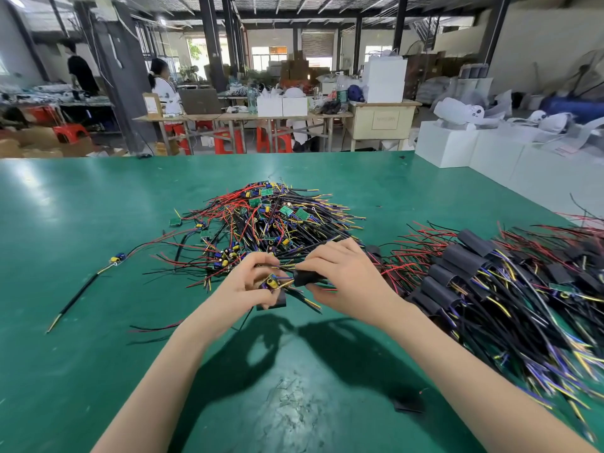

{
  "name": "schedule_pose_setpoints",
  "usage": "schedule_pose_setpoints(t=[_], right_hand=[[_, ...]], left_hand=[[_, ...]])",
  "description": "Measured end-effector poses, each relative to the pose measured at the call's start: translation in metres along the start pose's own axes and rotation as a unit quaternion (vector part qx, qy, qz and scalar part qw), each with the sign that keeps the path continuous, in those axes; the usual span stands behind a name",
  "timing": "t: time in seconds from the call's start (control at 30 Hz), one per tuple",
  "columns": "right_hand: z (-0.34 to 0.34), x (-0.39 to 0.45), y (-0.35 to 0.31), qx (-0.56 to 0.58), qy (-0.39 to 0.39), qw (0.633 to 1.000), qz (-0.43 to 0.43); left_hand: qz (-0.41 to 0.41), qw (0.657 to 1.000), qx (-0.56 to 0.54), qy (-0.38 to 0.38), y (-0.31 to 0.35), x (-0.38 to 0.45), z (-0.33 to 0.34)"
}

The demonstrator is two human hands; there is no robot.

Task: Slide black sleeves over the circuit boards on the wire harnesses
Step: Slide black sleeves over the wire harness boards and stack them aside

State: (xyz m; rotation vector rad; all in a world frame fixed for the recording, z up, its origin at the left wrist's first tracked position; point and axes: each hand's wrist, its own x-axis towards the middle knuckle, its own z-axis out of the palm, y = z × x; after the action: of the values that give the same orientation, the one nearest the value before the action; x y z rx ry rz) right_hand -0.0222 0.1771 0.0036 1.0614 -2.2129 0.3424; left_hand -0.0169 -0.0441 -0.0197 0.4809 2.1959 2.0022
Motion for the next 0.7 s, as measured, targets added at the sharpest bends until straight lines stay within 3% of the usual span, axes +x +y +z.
schedule_pose_setpoints(t=[0.13, 0.3, 0.5, 0.7], right_hand=[[0.001, -0.004, 0.001, 0.038, 0.013, 0.999, 0.035], [0.001, -0.007, -0.002, 0.021, 0.017, 1.000, 0.007], [0.005, -0.009, -0.009, 0.060, 0.041, 0.997, 0.006], [0.008, -0.022, -0.018, 0.124, 0.034, 0.987, 0.092]], left_hand=[[0.061, 0.998, 0.032, -0.008, 0.003, -0.003, -0.005], [0.100, 0.986, 0.132, 0.011, 0.007, -0.002, -0.004], [0.069, 0.995, 0.058, 0.051, 0.006, -0.002, 0.002], [0.080, 0.993, 0.052, 0.072, 0.007, -0.002, 0.004]])
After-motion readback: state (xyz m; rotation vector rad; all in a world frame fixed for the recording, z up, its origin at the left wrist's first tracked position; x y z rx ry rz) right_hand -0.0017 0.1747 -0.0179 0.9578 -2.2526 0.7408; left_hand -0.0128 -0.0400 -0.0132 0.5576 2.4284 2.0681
